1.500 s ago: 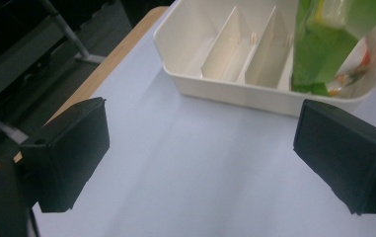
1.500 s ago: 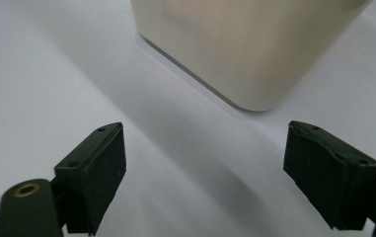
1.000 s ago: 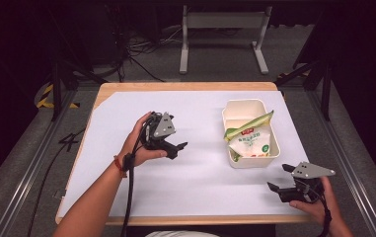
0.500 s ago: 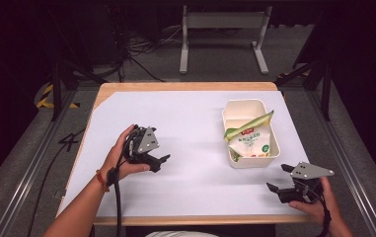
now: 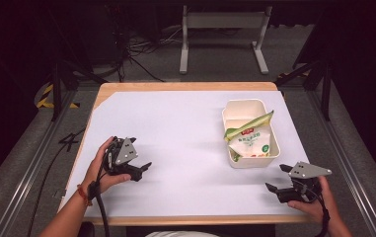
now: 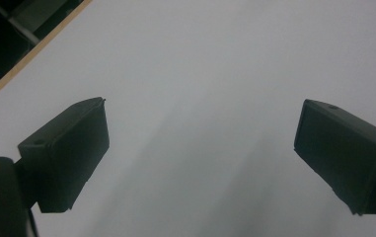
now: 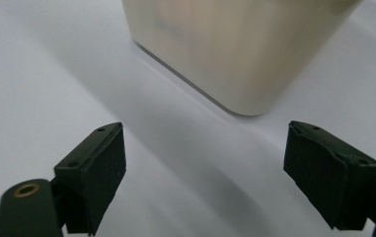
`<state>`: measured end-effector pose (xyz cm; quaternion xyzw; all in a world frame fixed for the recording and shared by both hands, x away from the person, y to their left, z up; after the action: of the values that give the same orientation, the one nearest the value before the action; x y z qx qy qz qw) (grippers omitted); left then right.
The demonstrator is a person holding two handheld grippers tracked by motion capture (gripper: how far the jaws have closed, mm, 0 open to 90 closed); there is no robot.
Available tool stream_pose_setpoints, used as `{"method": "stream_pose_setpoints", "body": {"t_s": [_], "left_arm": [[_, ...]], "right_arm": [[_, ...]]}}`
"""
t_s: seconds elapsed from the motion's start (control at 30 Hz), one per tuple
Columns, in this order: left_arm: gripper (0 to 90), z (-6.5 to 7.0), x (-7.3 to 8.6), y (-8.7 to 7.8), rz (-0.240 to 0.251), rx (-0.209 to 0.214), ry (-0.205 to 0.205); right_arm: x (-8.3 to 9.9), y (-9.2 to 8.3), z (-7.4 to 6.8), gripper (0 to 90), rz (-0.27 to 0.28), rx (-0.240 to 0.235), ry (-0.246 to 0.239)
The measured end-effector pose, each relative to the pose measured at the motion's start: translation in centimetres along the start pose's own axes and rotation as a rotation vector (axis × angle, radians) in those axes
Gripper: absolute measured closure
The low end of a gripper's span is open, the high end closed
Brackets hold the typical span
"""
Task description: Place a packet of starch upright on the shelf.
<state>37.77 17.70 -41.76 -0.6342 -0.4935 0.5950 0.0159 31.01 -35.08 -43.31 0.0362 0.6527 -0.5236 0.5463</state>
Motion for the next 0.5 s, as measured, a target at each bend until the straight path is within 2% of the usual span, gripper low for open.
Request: {"method": "stream_pose_setpoints", "body": {"t_s": [0.07, 0.27, 0.5], "left_arm": [[7.5, 0.0, 0.7, -0.3, -0.009, -0.009, -0.002], [7.7, -0.1, 2.8, -1.4, -0.021, -0.012, -0.039], [7.8, -0.3, 5.1, -2.5, 0.004, -0.005, -0.125]], "right_arm": [[-0.1, 0.0, -0.1, 15.9, 0.001, 0.001, -0.006], [-0.1, 0.1, 0.0, 15.8, -0.002, 0.000, -0.004], [-0.1, 0.1, 0.1, 15.8, 0.000, 0.003, -0.004]]}}
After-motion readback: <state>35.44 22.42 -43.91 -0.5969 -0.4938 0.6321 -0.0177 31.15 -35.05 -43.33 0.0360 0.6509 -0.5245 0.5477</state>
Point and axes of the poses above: each handheld gripper's, and its own axes: y roughly forward along the jaws, x roughly out of its underside, z roughly to its right, the point moved 1 cm from there along y, roughly forward along the jaws, and after that the axes turned 1 degree about -y, right-handed, at the moved point
